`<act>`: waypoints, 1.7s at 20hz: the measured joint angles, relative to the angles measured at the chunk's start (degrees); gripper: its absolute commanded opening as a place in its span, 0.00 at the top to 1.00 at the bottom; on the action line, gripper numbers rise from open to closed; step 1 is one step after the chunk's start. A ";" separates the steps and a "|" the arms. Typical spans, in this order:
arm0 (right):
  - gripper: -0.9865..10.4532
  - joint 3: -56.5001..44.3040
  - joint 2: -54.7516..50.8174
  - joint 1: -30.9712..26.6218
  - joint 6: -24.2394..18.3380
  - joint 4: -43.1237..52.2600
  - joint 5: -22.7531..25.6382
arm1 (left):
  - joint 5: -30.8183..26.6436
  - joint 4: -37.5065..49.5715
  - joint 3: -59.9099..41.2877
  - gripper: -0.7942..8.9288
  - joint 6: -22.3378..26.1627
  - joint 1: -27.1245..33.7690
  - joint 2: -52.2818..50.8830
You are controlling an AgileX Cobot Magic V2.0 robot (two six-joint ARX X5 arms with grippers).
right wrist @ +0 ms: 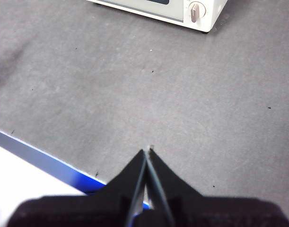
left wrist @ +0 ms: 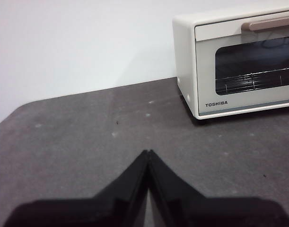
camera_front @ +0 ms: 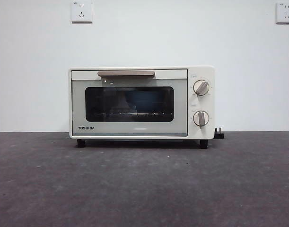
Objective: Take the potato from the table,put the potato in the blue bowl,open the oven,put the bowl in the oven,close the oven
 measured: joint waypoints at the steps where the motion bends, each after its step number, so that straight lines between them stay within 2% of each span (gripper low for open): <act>1: 0.91 0.00 0.00 0.00 0.00 0.00 -0.02 | 0.00 -0.02 -0.90 0.92 -0.98 0.00 -0.68; 4: 0.92 0.02 0.00 0.00 0.00 0.00 0.00 | -0.48 -5.88 -1.33 0.92 -3.10 0.02 -0.74; 20: 0.91 0.00 0.02 0.00 0.00 0.00 0.07 | -1.22 -5.92 -1.33 0.92 -4.31 0.13 -0.20; 22: 0.91 0.00 -0.74 -0.57 -1.14 0.44 2.80 | -1.22 -5.92 -1.33 0.92 -4.31 0.13 -0.20; 23: 0.91 -0.13 -1.86 -2.14 -3.89 2.29 5.09 | -1.22 -5.90 -1.33 0.92 -4.31 0.13 -0.20; 25: 0.91 -1.22 -4.50 -6.29 -8.63 6.49 5.38 | -1.22 -5.86 -1.33 0.92 -4.31 0.13 -0.20; 27: 0.91 -6.54 -7.17 -10.75 -12.17 15.74 5.31 | -1.22 -5.86 -1.33 0.92 -4.31 0.15 -0.20; 29: 0.91 -15.02 -9.92 -13.66 -13.33 28.65 4.11 | -1.22 -5.81 -1.33 0.92 -4.31 0.15 -0.20; 32: 0.91 -29.59 -14.95 -15.98 -13.25 47.50 -1.55 | -1.22 -5.77 -1.33 0.92 -4.31 0.13 -0.20; 34: 0.91 -37.35 -17.86 -16.98 -12.72 57.27 -1.81 | -1.22 -5.75 -1.33 0.92 -4.31 0.13 -0.20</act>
